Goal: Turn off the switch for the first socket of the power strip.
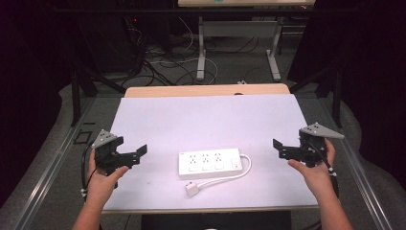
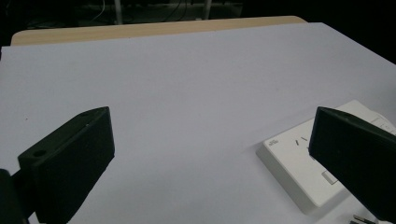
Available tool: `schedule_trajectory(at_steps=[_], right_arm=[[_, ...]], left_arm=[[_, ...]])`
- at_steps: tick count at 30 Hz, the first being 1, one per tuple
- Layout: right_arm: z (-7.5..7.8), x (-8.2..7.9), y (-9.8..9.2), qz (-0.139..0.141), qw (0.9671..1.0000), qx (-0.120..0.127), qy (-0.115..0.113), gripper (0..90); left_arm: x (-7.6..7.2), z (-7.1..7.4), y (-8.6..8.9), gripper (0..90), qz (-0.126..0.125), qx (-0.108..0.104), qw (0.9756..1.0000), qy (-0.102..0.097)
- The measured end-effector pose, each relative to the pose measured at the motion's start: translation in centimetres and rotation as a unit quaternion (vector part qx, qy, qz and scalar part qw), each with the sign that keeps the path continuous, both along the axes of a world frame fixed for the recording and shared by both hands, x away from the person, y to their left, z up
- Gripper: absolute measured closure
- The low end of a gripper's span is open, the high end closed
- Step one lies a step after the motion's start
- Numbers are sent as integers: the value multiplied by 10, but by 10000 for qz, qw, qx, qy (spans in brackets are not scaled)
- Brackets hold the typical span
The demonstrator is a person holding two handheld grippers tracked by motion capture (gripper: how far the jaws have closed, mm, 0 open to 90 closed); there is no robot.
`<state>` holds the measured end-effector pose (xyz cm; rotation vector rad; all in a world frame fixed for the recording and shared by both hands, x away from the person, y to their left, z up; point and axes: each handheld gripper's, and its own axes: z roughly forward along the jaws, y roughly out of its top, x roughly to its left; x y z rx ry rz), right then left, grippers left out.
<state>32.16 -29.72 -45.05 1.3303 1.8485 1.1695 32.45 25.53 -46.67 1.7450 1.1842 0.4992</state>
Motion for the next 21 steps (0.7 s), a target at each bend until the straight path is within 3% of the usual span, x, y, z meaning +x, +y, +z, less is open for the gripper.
schedule_trajectory(at_steps=[9, 21], right_arm=[[-2, 0, 5, 57, 10000, -34, -4, 0], [-5, 0, 21, 160, 9997, -192, 68, 26]], left_arm=[[-1, 3, 2, 1, 11, -28, 9999, 138], [-2, 4, -4, 7, 50, 155, 9999, 32]])
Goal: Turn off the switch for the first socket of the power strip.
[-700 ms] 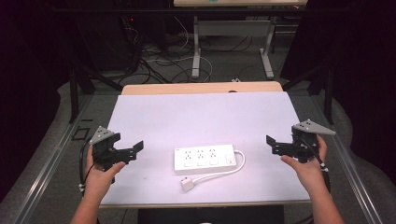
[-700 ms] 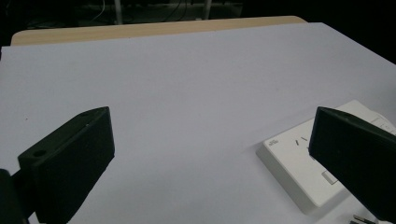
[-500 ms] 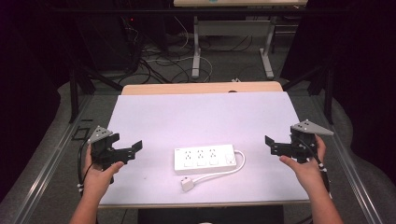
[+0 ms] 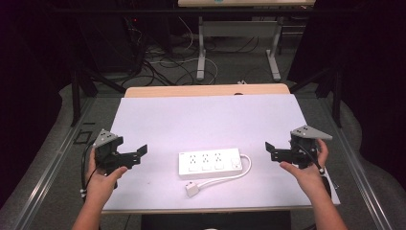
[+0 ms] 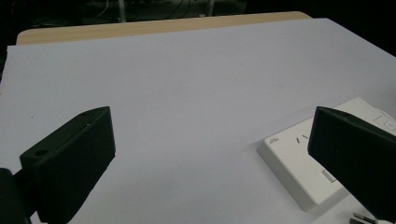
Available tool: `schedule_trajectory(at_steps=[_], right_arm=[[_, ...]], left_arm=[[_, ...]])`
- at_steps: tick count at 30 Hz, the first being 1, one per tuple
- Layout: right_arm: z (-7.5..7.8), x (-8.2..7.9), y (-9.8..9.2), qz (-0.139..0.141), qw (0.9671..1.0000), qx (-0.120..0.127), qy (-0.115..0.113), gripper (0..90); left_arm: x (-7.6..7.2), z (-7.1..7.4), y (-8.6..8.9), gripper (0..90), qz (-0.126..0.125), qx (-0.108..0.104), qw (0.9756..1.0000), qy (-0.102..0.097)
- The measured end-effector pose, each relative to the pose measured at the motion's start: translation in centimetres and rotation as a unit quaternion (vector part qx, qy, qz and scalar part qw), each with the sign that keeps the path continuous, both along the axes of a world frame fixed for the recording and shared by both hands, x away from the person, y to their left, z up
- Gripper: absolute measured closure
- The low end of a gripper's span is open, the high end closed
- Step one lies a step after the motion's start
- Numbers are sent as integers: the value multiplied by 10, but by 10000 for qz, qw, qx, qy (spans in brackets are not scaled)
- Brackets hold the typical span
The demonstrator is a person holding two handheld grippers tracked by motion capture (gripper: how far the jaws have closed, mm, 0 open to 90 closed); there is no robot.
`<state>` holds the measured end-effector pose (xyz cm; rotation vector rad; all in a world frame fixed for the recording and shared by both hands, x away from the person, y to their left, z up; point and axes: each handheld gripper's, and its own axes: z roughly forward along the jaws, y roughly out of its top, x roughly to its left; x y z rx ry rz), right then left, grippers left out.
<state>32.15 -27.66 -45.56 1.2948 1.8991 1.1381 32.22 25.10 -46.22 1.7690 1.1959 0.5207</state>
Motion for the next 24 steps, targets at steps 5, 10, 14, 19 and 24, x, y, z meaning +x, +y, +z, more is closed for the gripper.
schedule_trajectory(at_steps=[5, 10, 14, 19, 24], right_arm=[[6, -2, 6, 128, 9999, -85, 10, 152], [13, -4, 15, 301, 9993, -232, -62, 167], [18, -3, 22, 428, 9987, -267, -46, 174], [22, -1, 35, 592, 9978, -306, 66, 195], [26, 2, 47, 750, 9964, -320, 238, 266]], left_arm=[[-1, 0, -1, 7, 6, 9, 10000, -6], [-2, 2, 0, 11, 27, 17, 10000, -30], [-2, 3, 1, 16, 53, 10, 10000, -57], [-3, 5, 2, 19, 74, 0, 9999, -79], [-3, 5, 2, 23, 82, 2, 9999, -101]])
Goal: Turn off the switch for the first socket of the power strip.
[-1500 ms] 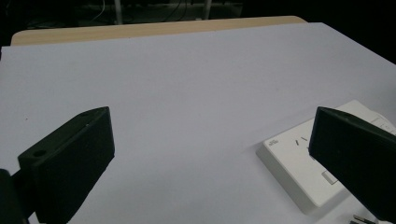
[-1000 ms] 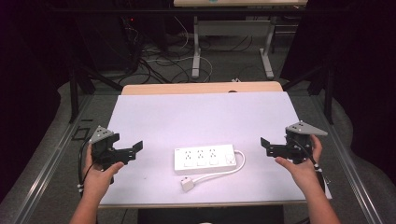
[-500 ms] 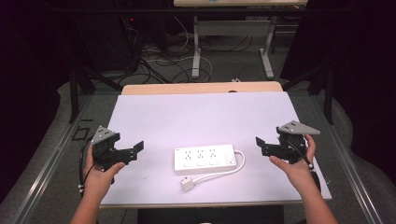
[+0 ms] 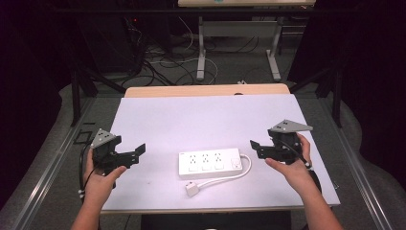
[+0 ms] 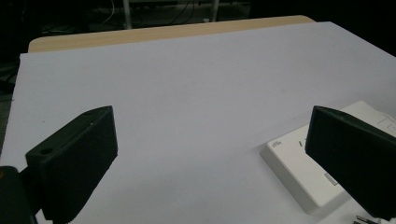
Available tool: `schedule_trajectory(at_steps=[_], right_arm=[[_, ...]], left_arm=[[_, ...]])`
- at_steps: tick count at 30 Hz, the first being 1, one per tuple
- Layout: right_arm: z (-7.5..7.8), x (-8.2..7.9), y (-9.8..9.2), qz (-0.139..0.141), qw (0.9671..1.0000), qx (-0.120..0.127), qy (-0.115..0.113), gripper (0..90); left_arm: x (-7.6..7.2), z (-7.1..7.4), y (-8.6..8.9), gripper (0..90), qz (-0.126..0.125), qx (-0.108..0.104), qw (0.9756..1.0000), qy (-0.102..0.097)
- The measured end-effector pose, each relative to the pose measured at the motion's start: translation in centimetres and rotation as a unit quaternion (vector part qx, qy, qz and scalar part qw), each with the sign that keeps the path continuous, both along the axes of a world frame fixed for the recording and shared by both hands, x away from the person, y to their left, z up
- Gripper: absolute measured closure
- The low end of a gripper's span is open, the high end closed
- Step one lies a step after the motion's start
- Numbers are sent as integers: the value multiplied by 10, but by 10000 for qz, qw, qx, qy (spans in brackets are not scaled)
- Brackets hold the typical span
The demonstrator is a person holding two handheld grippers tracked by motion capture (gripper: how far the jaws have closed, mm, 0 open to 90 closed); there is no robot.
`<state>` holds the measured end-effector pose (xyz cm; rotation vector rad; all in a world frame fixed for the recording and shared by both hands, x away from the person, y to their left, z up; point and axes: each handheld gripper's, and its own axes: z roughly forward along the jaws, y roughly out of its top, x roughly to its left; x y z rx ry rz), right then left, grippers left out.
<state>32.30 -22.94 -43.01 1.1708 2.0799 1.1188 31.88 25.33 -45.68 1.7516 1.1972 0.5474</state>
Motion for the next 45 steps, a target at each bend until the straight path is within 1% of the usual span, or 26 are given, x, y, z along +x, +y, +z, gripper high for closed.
schedule_trajectory(at_steps=[1, 3, 4, 5, 7, 9, 12, 13, 16, 17, 21, 23, 25, 26, 27, 28, 30, 35, 37, 38, 39, 40, 42, 45], right_arm=[[0, 0, 0, 0, 10000, 0, 0, 266], [1, 2, 7, 120, 9997, -184, 83, 299], [1, 2, 7, 120, 9997, -184, 83, 299], [2, 3, 12, 210, 9995, -186, 163, 338], [3, 4, 16, 243, 9994, -192, 164, 347], [4, 5, 21, 281, 9992, -257, 134, 353], [4, 6, 25, 303, 9991, -259, 148, 357], [5, 6, 29, 317, 9990, -272, 143, 372], [5, 8, 33, 378, 9988, -262, 152, 397], [5, 8, 37, 396, 9987, -271, 185, 412], [4, 10, 43, 502, 9981, -253, 259, 438], [2, 11, 49, 582, 9975, -292, 269, 457], [1, 11, 51, 588, 9973, -307, 302, 466], [-2, 12, 55, 606, 9971, -347, 313, 477], [-2, 12, 55, 606, 9971, -347, 313, 477], [-5, 13, 58, 647, 9968, -377, 289, 490], [-6, 13, 59, 651, 9966, -390, 324, 500], [-14, 13, 66, 728, 9957, -420, 383, 535], [-15, 14, 67, 737, 9956, -431, 376, 538], [-17, 14, 68, 756, 9953, -431, 426, 550], [-17, 14, 68, 756, 9953, -431, 426, 550], [-19, 14, 69, 815, 9947, -440, 436, 565], [-20, 14, 70, 809, 9947, -456, 442, 568], [-25, 14, 73, 861, 9938, -445, 542, 592]], left_arm=[[0, 0, 0, 24, 0, 0, 10000, 0], [0, 0, 0, 25, -1, 1, 10000, 1], [0, 0, 0, 25, -7, 11, 10000, 10], [0, -1, 0, 26, -3, 19, 10000, 12], [1, -1, 0, 27, -3, 36, 10000, 20], [1, -1, 0, 28, -1, 31, 10000, 13], [0, -1, 0, 28, 0, 18, 10000, 37], [0, -1, 0, 29, 0, 19, 10000, 37], [0, -1, 0, 29, -2, 34, 10000, 20], [0, -1, 0, 29, 0, 39, 10000, 20], [1, -1, 0, 31, 6, 37, 10000, 15], [1, -1, 0, 33, 1, 40, 10000, 9], [0, -1, 0, 33, -3, 42, 10000, 12], [0, -1, 0, 34, -5, 43, 10000, 11], [1, -1, 0, 34, -4, 40, 10000, 7], [1, -1, 0, 34, 0, 45, 10000, -1], [1, -2, 0, 35, 3, 41, 10000, 7], [1, -2, 0, 38, 1, 46, 10000, 8], [1, -2, 0, 38, -1, 51, 10000, 0], [1, -2, 0, 39, 0, 49, 10000, 5], [1, -2, 0, 39, -2, 54, 10000, -1], [1, -2, 0, 39, -1, 48, 10000, 10], [1, -2, 1, 39, -2, 59, 10000, 11], [1, -2, 0, 40, -3, 54, 10000, 6]])
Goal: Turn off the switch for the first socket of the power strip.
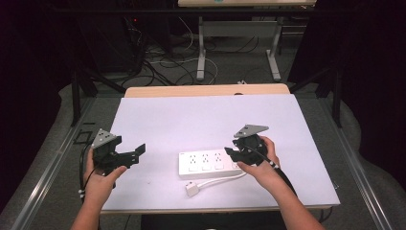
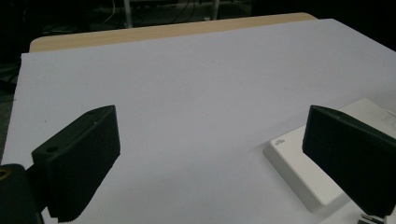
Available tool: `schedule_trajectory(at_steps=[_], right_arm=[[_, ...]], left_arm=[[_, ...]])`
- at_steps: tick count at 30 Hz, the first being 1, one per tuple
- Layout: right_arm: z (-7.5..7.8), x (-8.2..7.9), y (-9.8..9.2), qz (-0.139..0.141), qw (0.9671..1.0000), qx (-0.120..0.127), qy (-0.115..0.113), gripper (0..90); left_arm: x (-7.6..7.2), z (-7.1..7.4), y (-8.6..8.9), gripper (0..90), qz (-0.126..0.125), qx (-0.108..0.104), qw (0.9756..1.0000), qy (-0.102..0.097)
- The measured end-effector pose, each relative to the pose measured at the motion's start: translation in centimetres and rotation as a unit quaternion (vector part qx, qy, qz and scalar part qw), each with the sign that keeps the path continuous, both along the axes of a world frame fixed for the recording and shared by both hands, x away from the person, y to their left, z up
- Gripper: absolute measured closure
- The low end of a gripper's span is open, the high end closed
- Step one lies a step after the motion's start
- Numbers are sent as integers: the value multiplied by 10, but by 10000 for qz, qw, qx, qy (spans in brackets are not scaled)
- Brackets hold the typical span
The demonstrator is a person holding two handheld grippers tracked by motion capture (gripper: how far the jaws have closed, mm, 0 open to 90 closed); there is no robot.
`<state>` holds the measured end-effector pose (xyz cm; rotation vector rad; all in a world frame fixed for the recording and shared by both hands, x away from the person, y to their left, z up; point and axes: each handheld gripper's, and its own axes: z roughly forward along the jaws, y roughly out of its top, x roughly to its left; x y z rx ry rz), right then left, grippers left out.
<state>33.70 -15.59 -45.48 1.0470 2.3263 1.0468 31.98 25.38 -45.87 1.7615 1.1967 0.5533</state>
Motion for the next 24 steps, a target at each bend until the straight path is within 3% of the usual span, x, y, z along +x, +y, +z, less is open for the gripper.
schedule_trajectory(at_steps=[6, 24], right_arm=[[-7, 1, 3, 62, 10000, 9, 72, 635], [-31, 8, 11, 273, 9979, 10, 592, 803]], left_arm=[[0, 0, 0, 42, 2, 10, 10000, -16], [0, 0, 1, 47, 7, 13, 10000, -4]])
